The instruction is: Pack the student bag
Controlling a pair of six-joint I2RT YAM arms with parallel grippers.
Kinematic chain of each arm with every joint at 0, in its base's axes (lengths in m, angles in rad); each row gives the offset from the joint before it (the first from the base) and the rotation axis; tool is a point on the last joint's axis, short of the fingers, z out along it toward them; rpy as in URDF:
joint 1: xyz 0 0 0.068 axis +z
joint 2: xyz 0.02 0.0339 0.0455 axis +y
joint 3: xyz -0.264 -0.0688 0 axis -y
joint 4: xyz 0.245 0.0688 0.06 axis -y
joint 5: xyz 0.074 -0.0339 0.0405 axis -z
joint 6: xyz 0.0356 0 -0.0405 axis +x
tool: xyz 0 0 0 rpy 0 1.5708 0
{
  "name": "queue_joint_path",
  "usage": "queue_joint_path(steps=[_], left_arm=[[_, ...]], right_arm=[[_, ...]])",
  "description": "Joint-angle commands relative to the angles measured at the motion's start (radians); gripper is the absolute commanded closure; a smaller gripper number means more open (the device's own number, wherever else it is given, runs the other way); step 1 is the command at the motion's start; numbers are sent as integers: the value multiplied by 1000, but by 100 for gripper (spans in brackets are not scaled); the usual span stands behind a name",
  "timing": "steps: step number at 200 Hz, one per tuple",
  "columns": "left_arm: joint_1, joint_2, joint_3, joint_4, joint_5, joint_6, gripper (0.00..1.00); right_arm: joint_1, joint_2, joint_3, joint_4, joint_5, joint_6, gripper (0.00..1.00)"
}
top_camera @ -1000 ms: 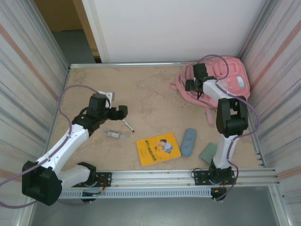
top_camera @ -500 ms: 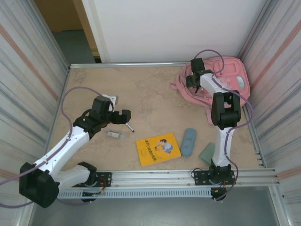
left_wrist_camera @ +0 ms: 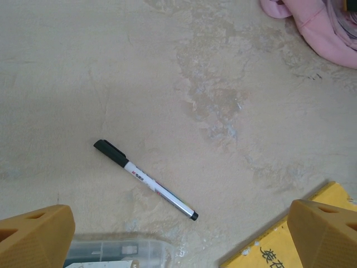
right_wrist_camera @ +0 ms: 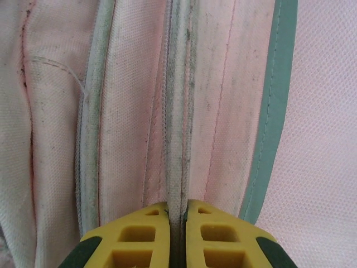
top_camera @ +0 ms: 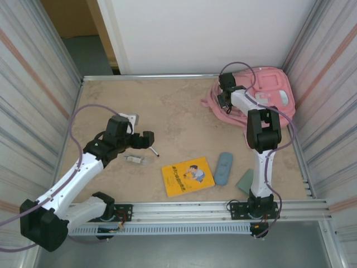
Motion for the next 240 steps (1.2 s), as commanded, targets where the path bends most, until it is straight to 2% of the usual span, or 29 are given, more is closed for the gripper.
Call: queue_joint_path(steps=[1,24,52,73,103,124,134,139,146,169,193,214,229,240], left_arm=[[-7,8,42,-7,38,-16,1],[-8,34,38,28,49,-69,1],[-8,84,65,37,74,-111,1],[-7,105,39,86,69,-126,1],[-6,161,46,104,80,-102,1],[-3,195,48,115,96,-102,1],[-3,208,60,109,110,-97,1],[-3,210,68,105,117,-85,1],[-3,212,77,100,125,-59,1],[-1,224,96,131,95,60,1],[8,314,211,109,59,118,1],[7,416,317,75,94,95,1],[-6,485,380,60,111,75,5],[-30,533,435,25,84,83,6]], right_arm=[[67,-110,7,5,-129,-108,99],[128,-176,-6,-1,-212,-132,99],[224,-237,-112,65,-336,-220,97],[283,-232,-126,74,-431,-252,97],[355,-189,-106,105,-480,-271,95],[392,-149,-45,72,-499,-263,89],[404,-155,-49,75,-516,-251,80],[406,-161,-54,79,-531,-241,73],[405,-172,-61,82,-554,-219,66],[381,-231,-96,76,-627,-139,54],[354,-356,-228,140,-567,-51,43],[292,-468,-346,178,-479,53,41],[202,-526,-416,172,-489,151,41],[124,-547,-463,163,-523,247,41]])
